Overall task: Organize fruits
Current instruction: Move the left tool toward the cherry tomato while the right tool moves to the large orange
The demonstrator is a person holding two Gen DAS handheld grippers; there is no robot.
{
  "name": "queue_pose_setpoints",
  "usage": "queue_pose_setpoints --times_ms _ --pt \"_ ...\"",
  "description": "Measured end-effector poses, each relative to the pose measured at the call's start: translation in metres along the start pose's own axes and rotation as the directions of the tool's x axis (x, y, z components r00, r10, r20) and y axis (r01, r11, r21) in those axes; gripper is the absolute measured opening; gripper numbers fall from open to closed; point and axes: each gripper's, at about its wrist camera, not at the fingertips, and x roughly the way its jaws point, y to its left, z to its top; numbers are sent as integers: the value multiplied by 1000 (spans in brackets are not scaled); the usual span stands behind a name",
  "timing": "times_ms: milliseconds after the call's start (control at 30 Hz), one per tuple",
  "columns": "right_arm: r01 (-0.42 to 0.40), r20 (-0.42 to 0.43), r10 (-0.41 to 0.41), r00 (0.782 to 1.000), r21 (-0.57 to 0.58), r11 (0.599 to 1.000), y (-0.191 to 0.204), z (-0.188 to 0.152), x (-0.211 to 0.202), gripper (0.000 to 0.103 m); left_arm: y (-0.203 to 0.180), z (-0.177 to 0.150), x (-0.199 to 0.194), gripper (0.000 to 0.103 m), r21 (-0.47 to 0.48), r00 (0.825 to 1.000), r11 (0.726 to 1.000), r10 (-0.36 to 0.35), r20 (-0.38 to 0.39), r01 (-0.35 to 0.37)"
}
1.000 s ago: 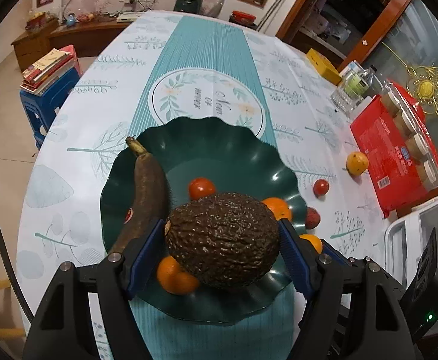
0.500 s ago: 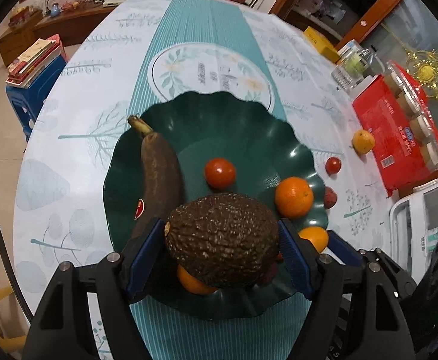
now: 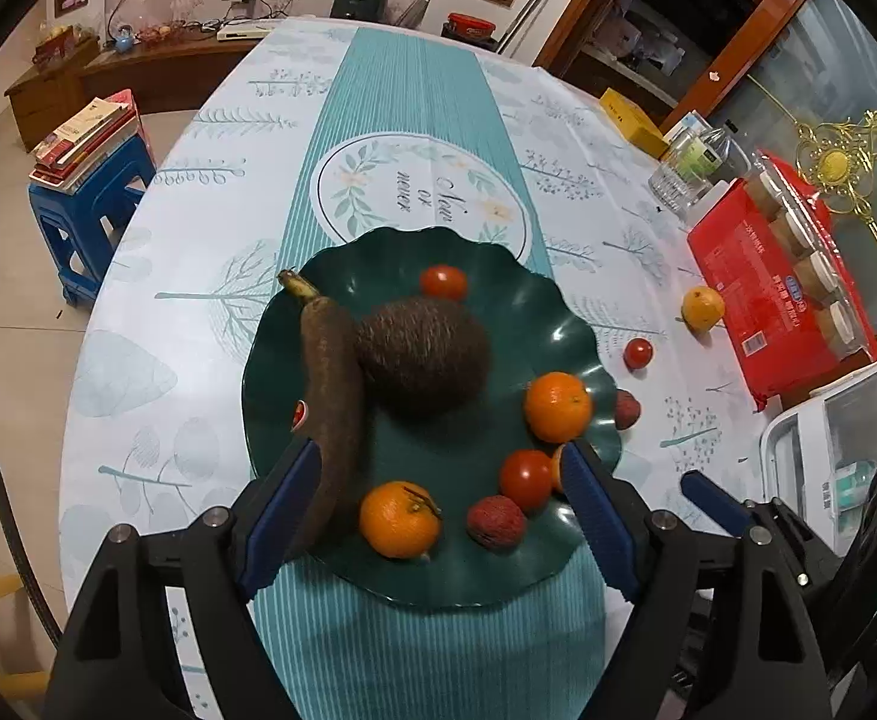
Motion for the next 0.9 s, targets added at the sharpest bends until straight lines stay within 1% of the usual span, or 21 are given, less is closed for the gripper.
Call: queue_pose_setpoints --times_ms 133,233,333,433,633,767,900 --pt "9 -4 -9 1000 10 1000 -20 3 -16 64 -14 -3 -6 81 0 1000 1000 -6 15 6" --pt "22 -14 -22 1000 38 999 -42 6 -25 66 -31 -6 -7 81 17 1000 1000 -8 17 8" --pt "46 -42 -42 998 101 994 -70 9 -30 67 -47 -9 -7 81 29 1000 999 -15 17 14" --pt "69 -50 -62 997 166 984 -99 10 -36 67 -63 -11 -7 81 41 1000 999 -16 20 15" --pt "118 -64 -107 992 223 968 -151 22 -39 67 -100 -16 3 83 57 1000 998 -8 15 7" --pt "123 -77 -106 991 274 954 -188 39 -35 68 -123 -18 12 83 70 1000 998 2 9 -3" --pt "105 -87 -81 993 316 943 -218 55 -23 68 -143 -16 21 83 79 1000 997 23 13 -24"
